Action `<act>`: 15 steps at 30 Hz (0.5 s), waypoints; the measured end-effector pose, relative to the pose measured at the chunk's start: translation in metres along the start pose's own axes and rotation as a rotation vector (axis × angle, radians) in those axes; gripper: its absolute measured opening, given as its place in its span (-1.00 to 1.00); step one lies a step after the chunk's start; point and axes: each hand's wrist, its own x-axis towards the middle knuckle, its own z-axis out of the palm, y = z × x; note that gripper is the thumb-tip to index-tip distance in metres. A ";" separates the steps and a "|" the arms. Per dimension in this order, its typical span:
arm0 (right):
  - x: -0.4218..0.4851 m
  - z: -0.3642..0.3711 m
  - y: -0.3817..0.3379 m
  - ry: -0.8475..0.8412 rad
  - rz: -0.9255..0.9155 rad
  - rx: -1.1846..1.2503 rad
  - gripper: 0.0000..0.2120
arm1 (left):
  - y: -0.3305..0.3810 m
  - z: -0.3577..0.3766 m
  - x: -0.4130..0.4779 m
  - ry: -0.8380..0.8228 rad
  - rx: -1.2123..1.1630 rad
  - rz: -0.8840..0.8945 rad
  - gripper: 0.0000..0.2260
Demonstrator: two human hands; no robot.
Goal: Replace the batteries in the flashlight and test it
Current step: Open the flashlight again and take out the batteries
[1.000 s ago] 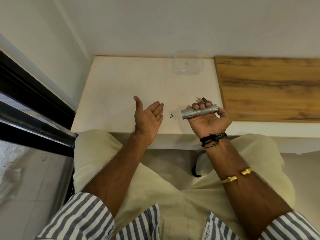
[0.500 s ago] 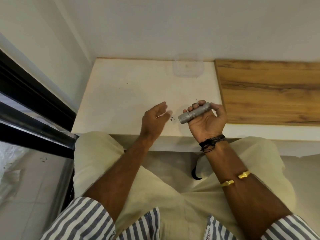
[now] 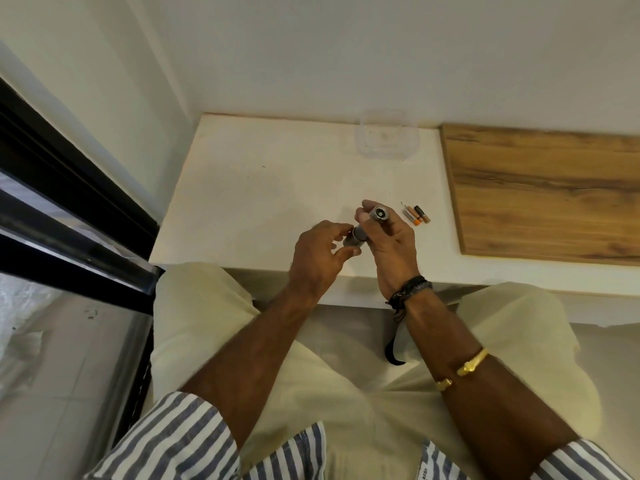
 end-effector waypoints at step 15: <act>0.026 0.015 -0.002 -0.001 -0.079 -0.244 -0.69 | -0.024 -0.006 0.032 0.088 -0.092 0.031 -0.74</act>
